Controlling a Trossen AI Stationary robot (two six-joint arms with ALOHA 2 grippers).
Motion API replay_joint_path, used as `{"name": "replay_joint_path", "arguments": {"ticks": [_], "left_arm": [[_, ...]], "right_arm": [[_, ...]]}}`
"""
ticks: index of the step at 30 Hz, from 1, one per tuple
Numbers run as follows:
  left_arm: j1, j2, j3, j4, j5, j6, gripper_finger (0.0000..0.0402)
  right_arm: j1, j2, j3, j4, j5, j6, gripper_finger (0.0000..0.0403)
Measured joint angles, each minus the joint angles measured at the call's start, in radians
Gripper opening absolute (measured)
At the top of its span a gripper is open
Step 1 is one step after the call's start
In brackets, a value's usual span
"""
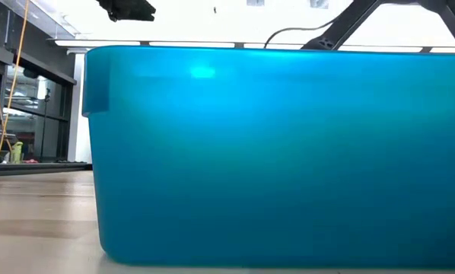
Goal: Sort microfiber towel by color & place in baskets
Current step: Put the yellow towel into the blue bin
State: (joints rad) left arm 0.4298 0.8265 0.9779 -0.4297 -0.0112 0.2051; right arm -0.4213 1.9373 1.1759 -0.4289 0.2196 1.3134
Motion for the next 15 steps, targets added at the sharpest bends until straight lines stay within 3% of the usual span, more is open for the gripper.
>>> {"name": "replay_joint_path", "arguments": {"ticks": [4, 9, 15], "left_arm": [[0.002, 0.0, 0.0, -0.02, 0.004, -0.054, 0.02], [0.002, 0.0, 0.0, 0.018, 0.13, -0.091, 0.02], [-0.002, 0.0, 0.0, 0.159, 0.236, -0.186, 0.02]], "right_arm": [[0.02, 0.014, 0.002, -0.054, 0.015, -0.04, 0.0228], [0.06, -0.019, -0.003, -0.12, -0.008, -0.192, 0.0037], [0.135, -0.184, -0.007, -0.09, -0.038, -0.444, 0.0014]]}}
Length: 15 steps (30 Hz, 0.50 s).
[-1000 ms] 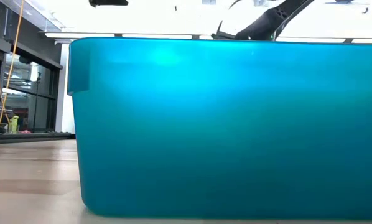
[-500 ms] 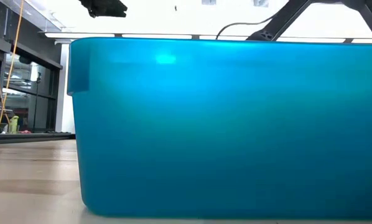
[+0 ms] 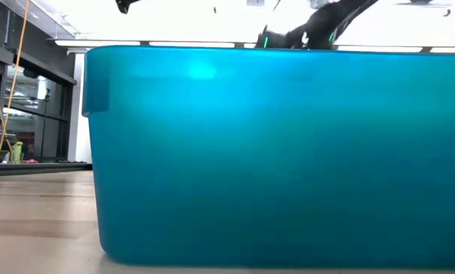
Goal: Sort microfiber towel by color & place in baskets
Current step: Put the yellow towel into the blue bin
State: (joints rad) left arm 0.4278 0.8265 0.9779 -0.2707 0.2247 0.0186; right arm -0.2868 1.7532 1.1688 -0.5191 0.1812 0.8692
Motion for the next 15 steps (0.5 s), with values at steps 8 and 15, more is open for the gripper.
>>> {"name": "replay_joint_path", "arguments": {"ticks": [8, 15], "left_arm": [[-0.078, 0.042, 0.0, 0.156, -0.001, -0.248, 0.02], [-0.288, 0.168, 0.0, 0.351, -0.116, -0.413, 0.02]], "right_arm": [[0.254, -0.311, 0.001, 0.052, 0.003, -0.226, 0.0005], [0.577, -0.401, -0.002, 0.089, 0.044, -0.228, 0.0004]]}}
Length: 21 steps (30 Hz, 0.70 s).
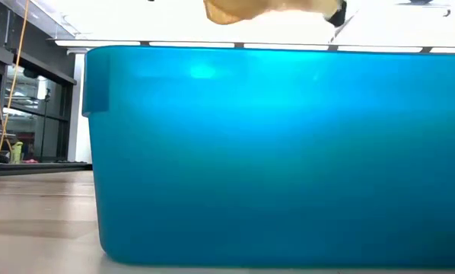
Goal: Sort microfiber towel by color & place in baskets
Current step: Put the yellow towel into the blue bin
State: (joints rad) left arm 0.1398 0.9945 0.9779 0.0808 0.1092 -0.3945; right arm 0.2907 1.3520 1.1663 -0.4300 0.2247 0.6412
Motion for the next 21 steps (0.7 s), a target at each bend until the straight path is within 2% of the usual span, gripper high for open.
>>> {"name": "replay_joint_path", "arguments": {"ticks": [3, 6, 11, 16, 21], "left_arm": [[-0.105, 0.064, 0.0, 0.067, -0.063, -0.037, 0.02], [-0.196, 0.114, 0.0, 0.106, -0.118, -0.055, 0.02], [-0.29, 0.146, 0.0, 0.106, -0.164, -0.058, 0.02], [-0.324, 0.117, 0.0, 0.104, -0.158, -0.027, 0.02], [-0.346, 0.053, 0.0, 0.059, -0.086, 0.028, 0.02]], "right_arm": [[0.117, 0.028, -0.038, 0.061, 0.103, 0.109, 0.0004], [0.206, 0.086, -0.089, 0.175, 0.2, 0.289, 0.0004], [0.301, 0.233, -0.132, 0.377, 0.354, 0.606, 0.0003], [0.322, 0.364, -0.052, 0.349, 0.411, 0.821, 0.0002], [0.321, 0.442, 0.05, 0.131, 0.398, 1.056, 0.0002]]}}
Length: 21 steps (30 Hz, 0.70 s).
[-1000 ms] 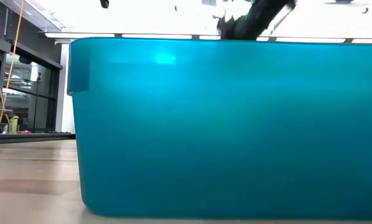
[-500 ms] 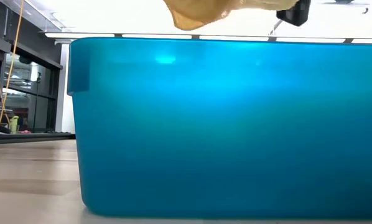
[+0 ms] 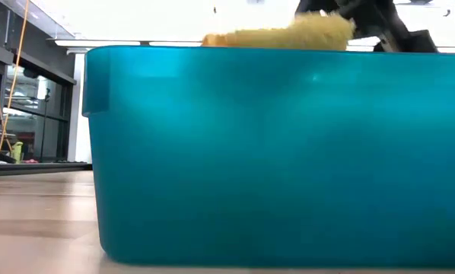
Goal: Sort microfiber towel by color & place in baskets
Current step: Put the yellow towel into the blue bin
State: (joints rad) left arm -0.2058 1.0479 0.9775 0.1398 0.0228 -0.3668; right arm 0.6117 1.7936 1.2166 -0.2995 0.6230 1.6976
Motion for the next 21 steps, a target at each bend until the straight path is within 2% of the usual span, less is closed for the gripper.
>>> {"name": "replay_joint_path", "arguments": {"ticks": [4, 6, 11, 14, 17, 21], "left_arm": [[-0.024, -0.058, 0.0, -0.084, 0.018, 0.037, 0.02], [-0.035, -0.083, 0.0, -0.112, 0.017, 0.047, 0.02], [-0.056, -0.106, 0.0, -0.119, 0.004, 0.048, 0.02], [-0.068, -0.106, 0.0, -0.12, -0.014, 0.047, 0.02], [-0.08, -0.1, 0.0, -0.119, -0.039, 0.047, 0.02], [-0.094, -0.096, 0.0, -0.12, -0.076, 0.046, 0.02]], "right_arm": [[0.006, 0.033, 0.102, -0.284, -0.029, 0.185, 0.0002], [0.006, 0.042, 0.136, -0.368, -0.042, 0.245, 0.0002], [-0.01, 0.041, 0.148, -0.318, -0.067, 0.261, 0.0006], [-0.022, 0.048, 0.144, -0.294, -0.122, 0.262, 0.0015], [-0.029, 0.069, 0.144, -0.325, -0.175, 0.296, 0.0019], [-0.035, 0.093, 0.144, -0.358, -0.181, 0.346, 0.0021]]}}
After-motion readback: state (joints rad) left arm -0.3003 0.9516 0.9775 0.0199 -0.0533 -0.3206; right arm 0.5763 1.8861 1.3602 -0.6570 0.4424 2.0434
